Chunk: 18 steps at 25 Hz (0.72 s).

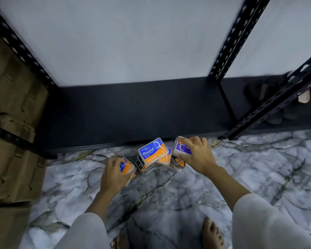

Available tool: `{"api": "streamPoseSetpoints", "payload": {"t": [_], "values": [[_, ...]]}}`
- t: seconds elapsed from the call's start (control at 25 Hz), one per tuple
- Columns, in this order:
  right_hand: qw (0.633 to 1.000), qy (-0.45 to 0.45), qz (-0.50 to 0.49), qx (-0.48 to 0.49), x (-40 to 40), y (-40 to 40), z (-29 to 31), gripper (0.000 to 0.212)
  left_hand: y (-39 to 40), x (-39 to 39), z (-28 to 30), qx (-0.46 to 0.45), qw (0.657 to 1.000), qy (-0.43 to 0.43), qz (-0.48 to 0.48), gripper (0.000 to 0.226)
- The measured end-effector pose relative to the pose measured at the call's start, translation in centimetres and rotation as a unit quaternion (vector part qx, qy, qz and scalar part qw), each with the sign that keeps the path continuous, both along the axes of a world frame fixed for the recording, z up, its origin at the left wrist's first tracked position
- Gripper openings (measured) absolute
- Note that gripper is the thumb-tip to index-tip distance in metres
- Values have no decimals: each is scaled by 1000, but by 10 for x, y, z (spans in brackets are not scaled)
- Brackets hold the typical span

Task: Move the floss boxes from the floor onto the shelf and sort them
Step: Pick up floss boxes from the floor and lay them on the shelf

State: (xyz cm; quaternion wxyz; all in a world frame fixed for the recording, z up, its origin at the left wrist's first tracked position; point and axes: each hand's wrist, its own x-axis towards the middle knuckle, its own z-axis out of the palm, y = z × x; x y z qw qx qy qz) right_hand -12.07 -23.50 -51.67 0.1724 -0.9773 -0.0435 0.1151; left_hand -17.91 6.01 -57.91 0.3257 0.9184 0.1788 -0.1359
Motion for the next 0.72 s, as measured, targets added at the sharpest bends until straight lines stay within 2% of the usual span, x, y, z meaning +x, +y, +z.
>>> {"api": "streamPoseSetpoints", "payload": {"t": [0.24,0.36,0.52,0.72], "values": [[1000,-16,23,-10,7,-4,-23,64,-9,6,-39,-9,1000,4,8,48],[999,-3,34,-12,11,-8,-23,69,-11,7,-41,22,1000,14,5,50],[998,42,53,-18,12,-6,-11,77,-6,11,-21,41,998,44,-30,50],[995,85,57,-5,4,-4,21,77,4,19,28,23,998,22,-49,26]]}}
